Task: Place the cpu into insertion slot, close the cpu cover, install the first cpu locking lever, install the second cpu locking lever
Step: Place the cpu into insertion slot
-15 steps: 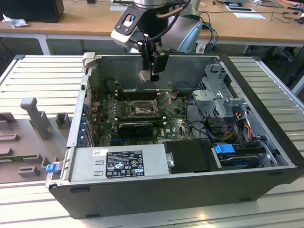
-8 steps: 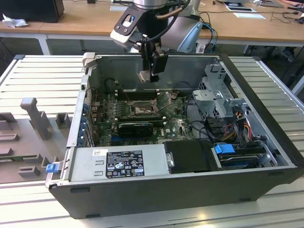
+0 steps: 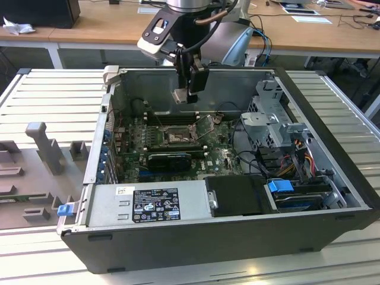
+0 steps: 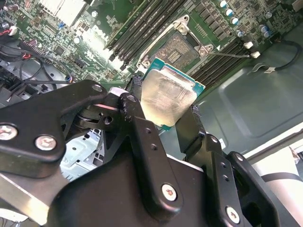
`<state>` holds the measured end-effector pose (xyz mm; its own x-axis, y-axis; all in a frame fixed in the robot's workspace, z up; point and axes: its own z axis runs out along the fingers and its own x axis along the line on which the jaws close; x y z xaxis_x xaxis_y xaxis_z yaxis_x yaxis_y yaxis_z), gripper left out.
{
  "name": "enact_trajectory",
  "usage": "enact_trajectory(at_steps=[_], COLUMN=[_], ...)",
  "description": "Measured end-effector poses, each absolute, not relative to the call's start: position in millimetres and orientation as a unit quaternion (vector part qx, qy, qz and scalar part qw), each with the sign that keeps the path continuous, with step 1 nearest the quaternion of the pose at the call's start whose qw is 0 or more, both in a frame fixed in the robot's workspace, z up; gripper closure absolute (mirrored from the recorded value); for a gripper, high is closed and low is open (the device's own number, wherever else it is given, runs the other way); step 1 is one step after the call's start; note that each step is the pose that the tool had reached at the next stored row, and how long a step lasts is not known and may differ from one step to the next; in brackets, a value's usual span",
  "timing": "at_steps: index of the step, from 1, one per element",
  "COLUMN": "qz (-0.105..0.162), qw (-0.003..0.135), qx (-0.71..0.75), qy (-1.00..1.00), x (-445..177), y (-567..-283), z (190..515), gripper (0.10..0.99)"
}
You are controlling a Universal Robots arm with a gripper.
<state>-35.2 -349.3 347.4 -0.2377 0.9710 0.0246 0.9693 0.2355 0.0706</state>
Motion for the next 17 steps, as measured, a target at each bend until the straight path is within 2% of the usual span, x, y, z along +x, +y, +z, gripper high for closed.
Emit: enact_trajectory(at_steps=[17], qz=[0.03], qw=[0.006], qx=[0.627], qy=[0.779], x=[-35.1], y=[-349.3], z=[342.1], gripper=[0.553])
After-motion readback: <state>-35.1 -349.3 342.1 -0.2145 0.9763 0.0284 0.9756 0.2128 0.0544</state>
